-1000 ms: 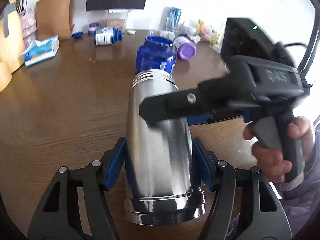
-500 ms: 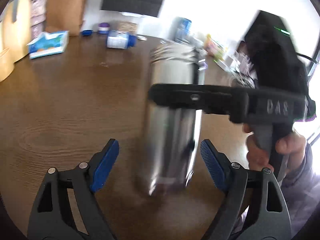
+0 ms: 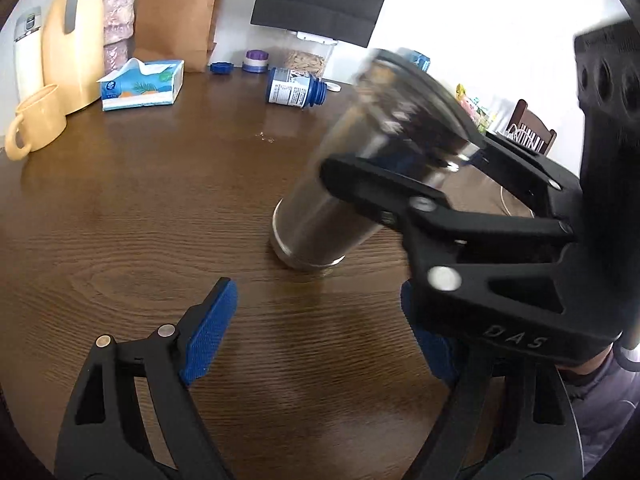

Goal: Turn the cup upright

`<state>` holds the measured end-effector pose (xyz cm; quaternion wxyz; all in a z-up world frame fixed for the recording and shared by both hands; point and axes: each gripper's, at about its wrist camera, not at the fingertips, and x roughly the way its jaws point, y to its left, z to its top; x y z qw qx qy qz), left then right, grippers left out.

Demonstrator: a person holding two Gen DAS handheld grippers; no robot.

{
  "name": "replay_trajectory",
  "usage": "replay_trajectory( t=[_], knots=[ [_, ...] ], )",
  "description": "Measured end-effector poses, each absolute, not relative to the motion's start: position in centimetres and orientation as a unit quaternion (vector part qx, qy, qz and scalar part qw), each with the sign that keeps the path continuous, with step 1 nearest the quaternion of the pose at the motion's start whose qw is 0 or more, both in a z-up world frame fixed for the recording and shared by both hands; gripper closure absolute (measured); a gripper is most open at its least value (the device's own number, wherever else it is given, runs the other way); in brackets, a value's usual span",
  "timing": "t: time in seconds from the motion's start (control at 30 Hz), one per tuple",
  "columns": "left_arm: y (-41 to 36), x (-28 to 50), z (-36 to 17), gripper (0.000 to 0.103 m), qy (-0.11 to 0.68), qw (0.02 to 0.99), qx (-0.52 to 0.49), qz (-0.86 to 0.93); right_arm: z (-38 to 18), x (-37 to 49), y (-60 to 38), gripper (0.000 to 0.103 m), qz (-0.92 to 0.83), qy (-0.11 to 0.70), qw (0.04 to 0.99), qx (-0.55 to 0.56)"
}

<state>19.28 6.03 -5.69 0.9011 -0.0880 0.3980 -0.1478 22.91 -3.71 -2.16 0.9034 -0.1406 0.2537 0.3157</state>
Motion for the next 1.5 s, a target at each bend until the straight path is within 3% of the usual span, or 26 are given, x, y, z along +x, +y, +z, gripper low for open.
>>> replay_trajectory(
  t=[0.23, 0.5, 0.6, 0.77, 0.87, 1.17, 1.5],
  knots=[
    [6.4, 18.8, -5.1, 0.021, 0.392, 0.907, -0.087, -0.129, -1.3, 27.0, -3.6, 0.035, 0.332, 0.309, 0.889, -0.056],
    [7.1, 18.0, -4.2, 0.017, 0.381, 0.913, -0.082, -0.117, -0.9, 25.7, -3.7, 0.030, 0.317, 0.316, 0.891, -0.067],
    [7.0, 17.1, -3.3, 0.016, 0.369, 0.919, -0.075, -0.113, 0.3, 23.6, -6.1, 0.022, 0.296, 0.308, 0.903, -0.051],
    [5.9, 15.0, -1.4, 0.009, 0.353, 0.930, -0.054, -0.087, 1.6, 20.2, -11.3, 0.021, 0.211, 0.316, 0.924, -0.044],
    [5.0, 13.0, 0.1, 0.000, 0.332, 0.939, -0.042, -0.074, 2.1, 18.3, -14.1, 0.021, 0.161, 0.326, 0.931, -0.042],
    [3.0, 5.3, 4.5, 0.000, 0.281, 0.960, -0.003, -0.018, 4.2, 9.8, -17.8, 0.021, 0.104, 0.311, 0.944, -0.037],
    [3.6, -1.4, 3.3, 0.000, 0.275, 0.961, -0.020, 0.005, 2.2, 0.1, -18.0, 0.021, 0.113, 0.334, 0.935, -0.038]
  ],
)
